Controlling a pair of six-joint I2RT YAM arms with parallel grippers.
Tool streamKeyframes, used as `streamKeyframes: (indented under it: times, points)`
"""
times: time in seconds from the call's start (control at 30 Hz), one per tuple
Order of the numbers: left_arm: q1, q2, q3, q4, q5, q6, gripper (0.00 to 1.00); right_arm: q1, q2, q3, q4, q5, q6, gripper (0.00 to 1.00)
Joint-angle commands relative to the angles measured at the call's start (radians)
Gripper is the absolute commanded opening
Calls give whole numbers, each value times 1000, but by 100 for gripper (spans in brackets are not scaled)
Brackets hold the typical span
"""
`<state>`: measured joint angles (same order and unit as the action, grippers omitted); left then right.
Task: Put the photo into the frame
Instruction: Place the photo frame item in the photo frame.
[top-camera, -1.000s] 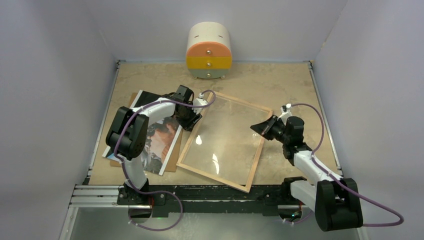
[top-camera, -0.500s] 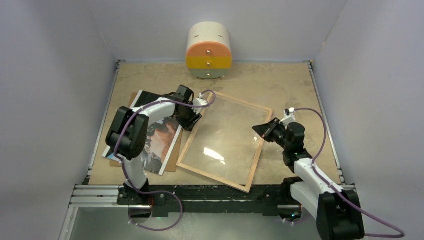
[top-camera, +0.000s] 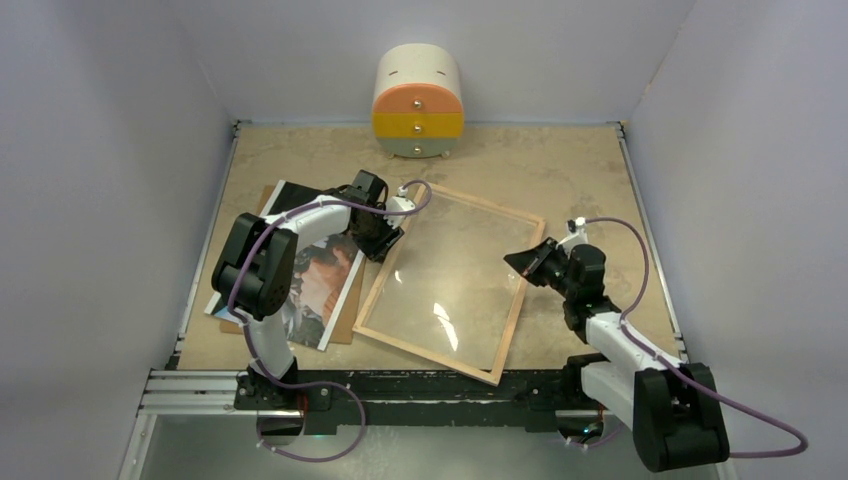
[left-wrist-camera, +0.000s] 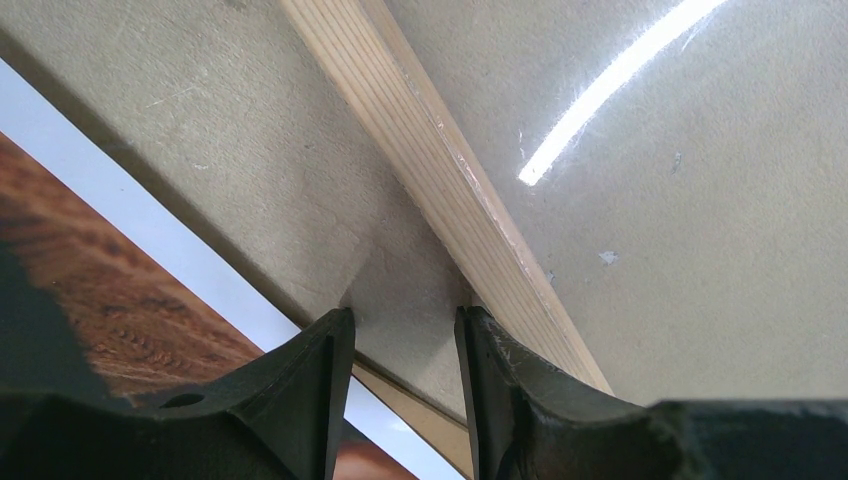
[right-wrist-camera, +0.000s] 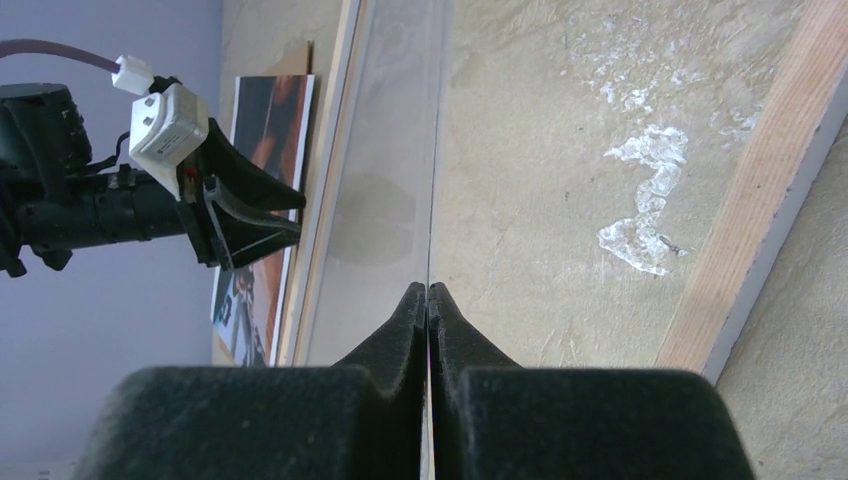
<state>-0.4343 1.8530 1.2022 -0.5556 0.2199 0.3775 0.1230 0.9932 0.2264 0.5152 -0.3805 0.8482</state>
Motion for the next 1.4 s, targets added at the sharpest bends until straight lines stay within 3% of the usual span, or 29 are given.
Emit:
streamKeyframes:
  times: [0.0, 0.23, 0.33, 0.6, 0.87, 1.0, 1.37]
  points:
    - [0, 5, 7, 14, 10, 3, 45, 6, 14, 3, 51, 39, -1, 0]
    - [-1, 2, 8, 14, 6, 5, 45, 8, 48, 2, 29, 45, -29, 0]
    - [0, 2, 7, 14, 4, 6, 45, 15, 68, 2, 21, 42, -44, 9]
    - [0, -2, 7, 14, -3, 10, 45, 64, 72, 35, -73, 114, -112, 44]
    - [-1, -3, 5, 13, -5, 11, 45, 98, 25, 73, -220, 246, -175, 69]
    - [0, -3, 5, 12, -7, 13, 45, 107, -14, 90, -295, 315, -201, 98]
    - [-1, -3, 7, 8, -11, 16, 45, 116, -82, 145, -453, 397, -244, 99]
